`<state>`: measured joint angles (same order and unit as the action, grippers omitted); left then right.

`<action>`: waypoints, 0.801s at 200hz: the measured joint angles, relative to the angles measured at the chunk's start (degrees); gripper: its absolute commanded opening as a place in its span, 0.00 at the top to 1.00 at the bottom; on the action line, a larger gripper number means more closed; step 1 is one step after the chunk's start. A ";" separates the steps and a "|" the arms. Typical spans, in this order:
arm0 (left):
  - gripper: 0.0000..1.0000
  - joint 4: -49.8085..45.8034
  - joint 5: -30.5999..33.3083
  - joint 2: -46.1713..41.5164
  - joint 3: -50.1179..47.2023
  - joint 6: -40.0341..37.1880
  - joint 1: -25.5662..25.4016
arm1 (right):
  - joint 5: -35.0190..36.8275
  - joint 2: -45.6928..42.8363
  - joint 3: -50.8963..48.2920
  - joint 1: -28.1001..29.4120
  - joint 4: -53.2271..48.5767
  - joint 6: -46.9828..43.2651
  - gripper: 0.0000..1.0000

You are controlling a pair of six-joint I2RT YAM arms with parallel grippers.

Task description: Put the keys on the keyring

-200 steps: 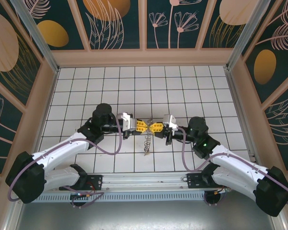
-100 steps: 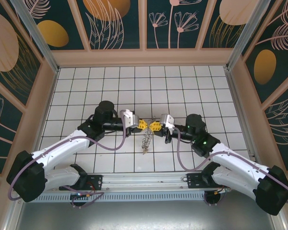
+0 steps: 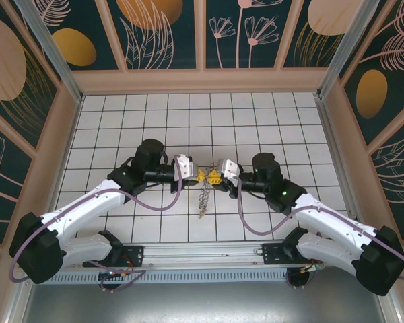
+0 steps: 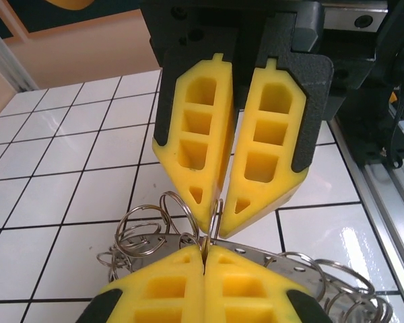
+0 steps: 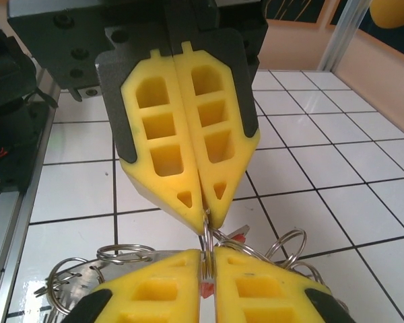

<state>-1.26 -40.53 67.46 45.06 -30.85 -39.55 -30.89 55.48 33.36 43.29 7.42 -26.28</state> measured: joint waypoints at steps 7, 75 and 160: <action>1.00 -0.59 0.26 0.00 0.15 -0.46 0.00 | 0.02 0.28 0.35 0.00 -0.70 -0.48 0.85; 1.00 -6.29 1.03 0.61 2.56 -3.52 0.00 | 0.61 4.09 3.43 1.05 -5.27 -2.64 0.85; 0.89 -9.42 2.23 1.40 3.08 -4.94 0.22 | 2.16 7.48 5.64 2.12 -7.76 -4.31 1.00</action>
<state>-10.68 -38.30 68.86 48.14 -35.79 -39.33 -28.73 62.96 39.00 45.41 -0.34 -30.59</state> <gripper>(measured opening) 0.065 0.051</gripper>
